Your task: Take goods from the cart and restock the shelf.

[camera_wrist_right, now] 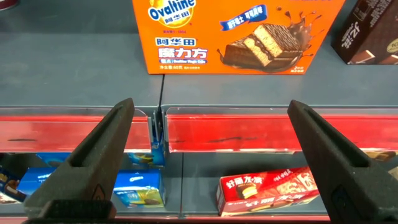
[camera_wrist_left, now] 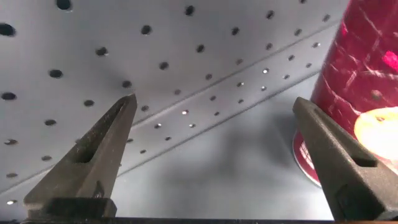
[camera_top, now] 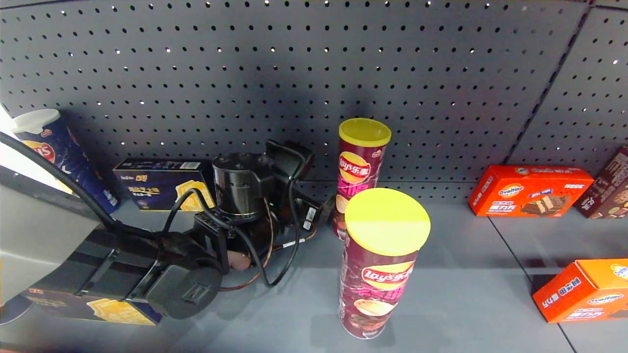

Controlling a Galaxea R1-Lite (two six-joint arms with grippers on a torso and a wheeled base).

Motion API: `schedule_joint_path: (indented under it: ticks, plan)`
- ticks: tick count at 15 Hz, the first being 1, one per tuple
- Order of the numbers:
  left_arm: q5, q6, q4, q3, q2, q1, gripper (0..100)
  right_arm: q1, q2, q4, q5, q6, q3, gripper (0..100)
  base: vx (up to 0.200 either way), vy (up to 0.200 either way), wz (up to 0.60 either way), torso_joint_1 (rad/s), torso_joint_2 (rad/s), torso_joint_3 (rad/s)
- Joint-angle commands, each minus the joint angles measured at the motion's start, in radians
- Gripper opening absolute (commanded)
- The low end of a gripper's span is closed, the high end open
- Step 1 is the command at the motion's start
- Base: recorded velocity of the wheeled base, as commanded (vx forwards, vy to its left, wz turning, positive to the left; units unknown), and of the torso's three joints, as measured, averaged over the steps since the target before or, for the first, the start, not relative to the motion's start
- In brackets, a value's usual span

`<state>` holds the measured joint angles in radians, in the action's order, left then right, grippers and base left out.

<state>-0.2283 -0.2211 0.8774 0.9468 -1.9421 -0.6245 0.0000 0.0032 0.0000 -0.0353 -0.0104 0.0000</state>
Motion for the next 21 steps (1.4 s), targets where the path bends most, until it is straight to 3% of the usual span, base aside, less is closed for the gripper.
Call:
schedule_joint_path:
  ticks: [1, 8, 11, 21]
  plan:
    - [0.001, 0.000, 0.000, -0.006, 0.011, -0.006, 100, 0.000, 0.001, 0.000, 0.000, 0.000, 0.000, 100, 0.000, 0.000, 0.00, 0.000, 0.00, 0.000]
    - [0.032, 0.005, 0.000, -0.029, 0.040, -0.035, 100, 0.000, 0.001, 0.000, 0.000, 0.000, 0.000, 100, 0.000, 0.000, 0.00, 0.000, 0.00, 0.000]
    - [0.033, 0.045, 0.000, -0.068, 0.080, -0.069, 100, 0.000, 0.001, 0.000, 0.000, 0.000, 0.000, 100, 0.000, 0.000, 0.00, 0.000, 0.00, 0.000]
    - [0.023, 0.039, -0.006, -0.229, 0.377, -0.006, 100, 0.000, 0.001, 0.000, 0.000, 0.000, 0.000, 100, 0.000, 0.000, 0.00, 0.000, 0.00, 0.000]
